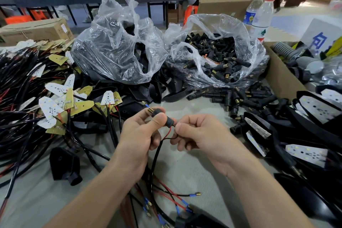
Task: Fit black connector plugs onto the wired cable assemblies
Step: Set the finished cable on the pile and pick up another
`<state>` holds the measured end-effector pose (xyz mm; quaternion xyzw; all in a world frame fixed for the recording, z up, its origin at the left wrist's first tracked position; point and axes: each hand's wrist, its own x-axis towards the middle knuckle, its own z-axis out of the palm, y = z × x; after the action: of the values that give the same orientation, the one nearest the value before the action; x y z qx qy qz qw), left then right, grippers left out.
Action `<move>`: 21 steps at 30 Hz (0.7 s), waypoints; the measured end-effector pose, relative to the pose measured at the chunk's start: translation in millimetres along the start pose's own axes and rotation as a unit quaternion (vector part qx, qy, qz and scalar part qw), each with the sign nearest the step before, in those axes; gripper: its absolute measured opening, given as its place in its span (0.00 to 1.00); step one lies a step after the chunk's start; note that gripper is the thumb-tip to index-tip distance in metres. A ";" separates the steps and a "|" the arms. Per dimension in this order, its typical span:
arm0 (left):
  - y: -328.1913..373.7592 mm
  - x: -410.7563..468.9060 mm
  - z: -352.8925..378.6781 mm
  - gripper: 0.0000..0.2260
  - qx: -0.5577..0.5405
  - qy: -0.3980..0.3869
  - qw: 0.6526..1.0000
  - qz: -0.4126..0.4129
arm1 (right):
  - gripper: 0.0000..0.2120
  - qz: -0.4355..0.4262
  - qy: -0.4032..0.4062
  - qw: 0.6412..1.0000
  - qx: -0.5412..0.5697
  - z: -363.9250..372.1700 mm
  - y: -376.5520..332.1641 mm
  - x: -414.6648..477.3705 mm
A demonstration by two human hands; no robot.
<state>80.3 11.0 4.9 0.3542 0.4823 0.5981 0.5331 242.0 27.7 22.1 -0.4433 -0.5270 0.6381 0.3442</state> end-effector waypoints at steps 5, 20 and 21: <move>0.7 -0.6 1.4 0.12 -0.014 0.006 1.000 0.010 | 0.10 0.003 0.050 0.999 0.016 7.4 2.6 4.7; 3.4 -4.4 3.8 0.07 -0.069 -0.026 0.997 -0.016 | 0.06 0.046 -0.086 0.991 0.091 -4.6 2.5 2.6; 3.8 -4.2 3.7 0.07 -0.072 -0.026 0.997 -0.017 | 0.03 0.046 -0.101 0.988 0.105 -6.6 1.5 1.5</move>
<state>83.5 7.7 10.0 0.3217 0.4297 0.6130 0.5797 247.6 31.2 20.0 -0.3621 -0.4683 0.7463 0.3042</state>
